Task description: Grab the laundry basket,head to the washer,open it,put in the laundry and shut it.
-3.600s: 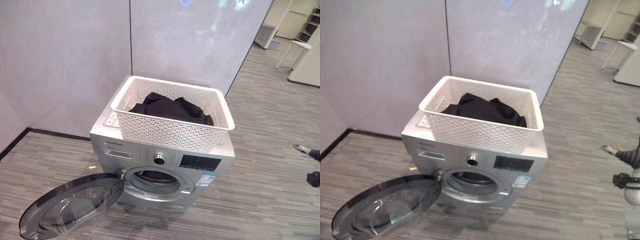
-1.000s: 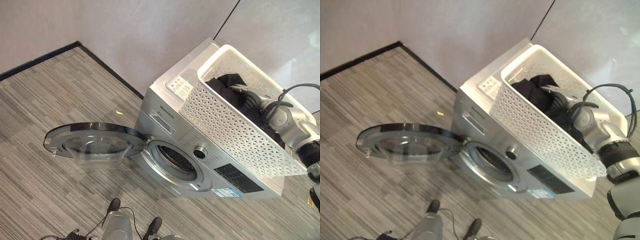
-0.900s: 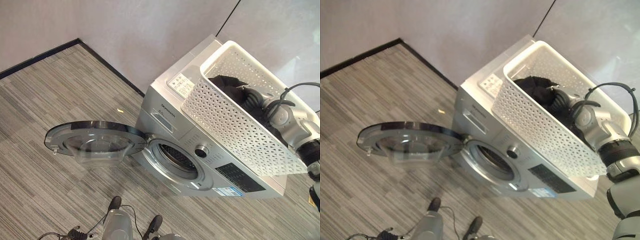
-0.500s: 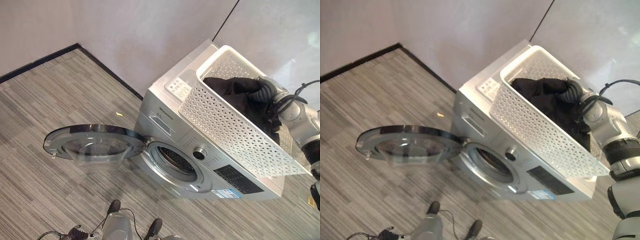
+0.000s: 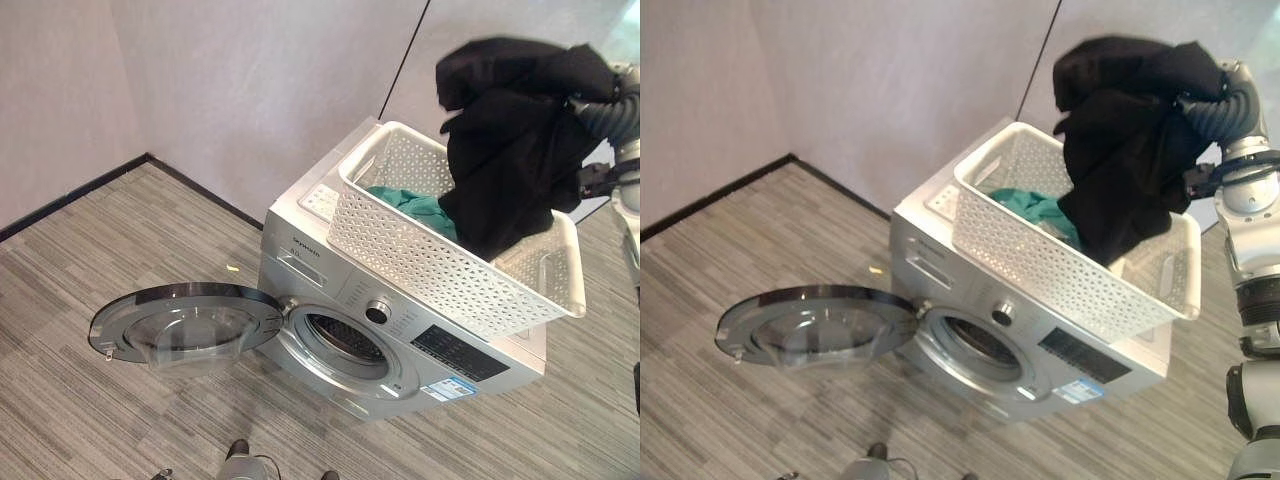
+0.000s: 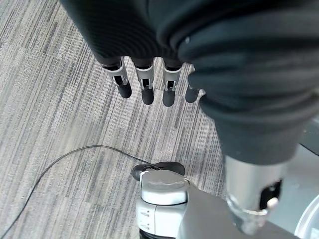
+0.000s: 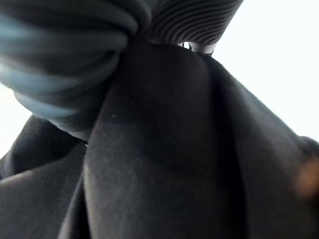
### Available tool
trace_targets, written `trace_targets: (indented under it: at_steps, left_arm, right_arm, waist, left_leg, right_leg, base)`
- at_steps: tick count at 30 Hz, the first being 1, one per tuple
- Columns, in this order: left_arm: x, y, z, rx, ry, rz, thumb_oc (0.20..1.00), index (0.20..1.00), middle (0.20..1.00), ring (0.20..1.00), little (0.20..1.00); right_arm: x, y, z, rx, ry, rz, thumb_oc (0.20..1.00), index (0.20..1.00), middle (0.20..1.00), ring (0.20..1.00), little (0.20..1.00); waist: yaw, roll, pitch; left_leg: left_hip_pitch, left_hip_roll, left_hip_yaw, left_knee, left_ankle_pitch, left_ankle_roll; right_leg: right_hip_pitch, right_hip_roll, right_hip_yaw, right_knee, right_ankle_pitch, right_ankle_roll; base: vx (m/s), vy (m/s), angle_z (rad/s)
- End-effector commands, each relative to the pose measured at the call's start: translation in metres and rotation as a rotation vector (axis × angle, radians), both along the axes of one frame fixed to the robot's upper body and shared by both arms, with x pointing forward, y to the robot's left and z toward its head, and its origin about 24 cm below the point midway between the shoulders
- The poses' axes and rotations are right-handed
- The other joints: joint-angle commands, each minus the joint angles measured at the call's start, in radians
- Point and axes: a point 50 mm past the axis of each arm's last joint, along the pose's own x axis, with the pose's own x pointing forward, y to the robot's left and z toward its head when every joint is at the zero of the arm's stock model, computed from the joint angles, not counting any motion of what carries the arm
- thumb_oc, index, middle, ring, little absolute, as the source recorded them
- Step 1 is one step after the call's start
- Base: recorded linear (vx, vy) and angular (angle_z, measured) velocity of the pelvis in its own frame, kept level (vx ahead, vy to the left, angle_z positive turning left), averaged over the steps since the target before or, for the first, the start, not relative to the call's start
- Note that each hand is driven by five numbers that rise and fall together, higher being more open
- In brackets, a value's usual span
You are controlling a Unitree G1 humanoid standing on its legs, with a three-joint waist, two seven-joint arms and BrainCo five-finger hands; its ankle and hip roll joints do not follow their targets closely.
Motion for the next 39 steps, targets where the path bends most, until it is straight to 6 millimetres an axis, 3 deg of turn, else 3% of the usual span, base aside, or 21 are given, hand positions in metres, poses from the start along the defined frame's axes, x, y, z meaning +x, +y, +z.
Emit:
trace_targets:
  at_steps: [1,9,14,18,22,26,28,32,33,36,39]
  left_arm:
    - [-0.025,0.013,0.002,0.062,0.088,0.019,1.0,1.0,1.0,1.0,1.0]
    - [-0.026,0.007,-0.001,0.079,0.079,0.055,1.0,1.0,1.0,1.0,1.0]
    - [-0.029,0.007,-0.001,0.106,0.074,0.082,1.0,1.0,1.0,1.0,1.0]
    - [-0.027,0.002,-0.002,0.095,0.068,0.086,1.0,1.0,1.0,1.0,1.0]
    - [-0.022,-0.004,-0.004,0.085,0.051,0.086,1.0,1.0,1.0,1.0,1.0]
    - [-0.013,-0.011,-0.006,0.069,0.027,0.081,1.0,1.0,1.0,1.0,1.0]
    - [-0.012,-0.015,-0.007,0.066,0.03,0.08,1.0,1.0,1.0,1.0,1.0]
    - [-0.02,-0.021,-0.01,0.052,0.068,0.059,1.0,1.0,1.0,1.0,1.0]
    - [-0.022,-0.024,-0.011,0.044,0.083,0.054,1.0,1.0,1.0,1.0,1.0]
    - [-0.027,-0.025,-0.012,0.042,0.1,0.052,1.0,1.0,1.0,1.0,1.0]
    - [-0.031,-0.025,-0.012,0.044,0.12,0.05,1.0,1.0,1.0,1.0,1.0]
  right_arm:
    - [-0.009,0.012,0.054,0.138,-0.297,0.067,0.2,0.2,0.2,0.2,0.2]
    - [-0.017,0.033,0.082,0.516,-0.594,0.282,0.2,0.2,0.2,0.2,0.2]
    - [-0.039,0.032,0.116,0.711,-0.854,0.391,0.2,0.2,0.2,0.2,0.2]
    - [-0.043,0.04,0.119,0.781,-0.908,0.478,0.2,0.2,0.2,0.2,0.2]
    - [-0.038,0.054,0.108,0.857,-0.895,0.572,0.2,0.2,0.2,0.2,0.2]
    - [-0.032,0.085,0.085,0.954,-0.834,0.722,0.2,0.2,0.2,0.2,0.2]
    - [-0.04,0.114,0.069,0.992,-0.809,0.873,0.2,0.2,0.2,0.2,0.2]
    - [-0.063,0.145,0.043,0.99,-0.767,1.054,0.2,0.2,0.2,0.2,0.2]
    - [-0.068,0.158,0.027,1.027,-0.724,1.1,0.2,0.2,0.2,0.2,0.2]
    - [-0.075,0.167,0.017,1.036,-0.691,1.14,0.2,0.2,0.2,0.2,0.2]
    - [-0.081,0.183,-0.006,1.078,-0.592,1.216,0.2,0.2,0.2,0.2,0.2]
  waist:
    - [0.015,0.003,-0.05]
    - [0.013,0.018,-0.062]
    - [0.018,0.023,-0.074]
    - [0.015,0.026,-0.078]
    - [0.01,0.037,-0.079]
    - [0.004,0.049,-0.073]
    - [-0.002,0.058,-0.069]
    - [-0.005,0.075,-0.061]
    - [-0.005,0.081,-0.052]
    - [-0.005,0.084,-0.048]
    - [-0.005,0.089,-0.038]
  left_leg:
    - [0.116,0.03,-0.01,-0.203,0.06,0.023]
    - [0.125,0.021,-0.019,-0.209,0.061,0.027]
    - [0.134,0.014,-0.03,-0.202,0.051,0.027]
    - [0.137,0.013,-0.029,-0.197,0.047,0.028]
    - [0.143,0.013,-0.025,-0.187,0.041,0.029]
    - [0.147,0.013,-0.018,-0.173,0.036,0.029]
    - [0.15,0.013,-0.012,-0.168,0.033,0.031]
    - [0.146,0.012,-0.005,-0.144,0.024,0.034]
    - [0.141,0.01,-0.004,-0.138,0.024,0.035]
    - [0.138,0.008,-0.004,-0.132,0.023,0.036]
    - [0.134,0.007,-0.005,-0.128,0.025,0.037]
  right_leg:
    - [0.007,-0.029,0.059,0.03,-0.028,0.072]
    - [0.014,-0.033,0.066,0.026,-0.026,0.068]
    - [0.028,-0.033,0.067,0.027,-0.035,0.066]
    - [0.031,-0.031,0.073,0.028,-0.039,0.064]
    - [0.034,-0.03,0.084,0.032,-0.045,0.06]
    - [0.037,-0.032,0.098,0.034,-0.05,0.054]
    - [0.036,-0.033,0.108,0.034,-0.051,0.049]
    - [0.034,-0.034,0.121,0.034,-0.054,0.044]
    - [0.031,-0.035,0.127,0.036,-0.054,0.041]
    - [0.031,-0.036,0.131,0.037,-0.055,0.038]
    - [0.032,-0.037,0.133,0.039,-0.057,0.035]
  base:
    - [0.0,0.0,0.0]
    - [0.0,0.007,0.03]
    - [0.01,0.005,0.01]
    - [0.0,0.0,0.0]
    - [0.0,-0.001,-0.01]
    - [-0.01,0.003,-0.02]
    - [-0.01,0.003,-0.02]
    - [-0.01,-0.001,-0.01]
    - [-0.03,-0.001,-0.05]
    - [-0.02,-0.004,-0.03]
    - [0.0,0.0,0.0]
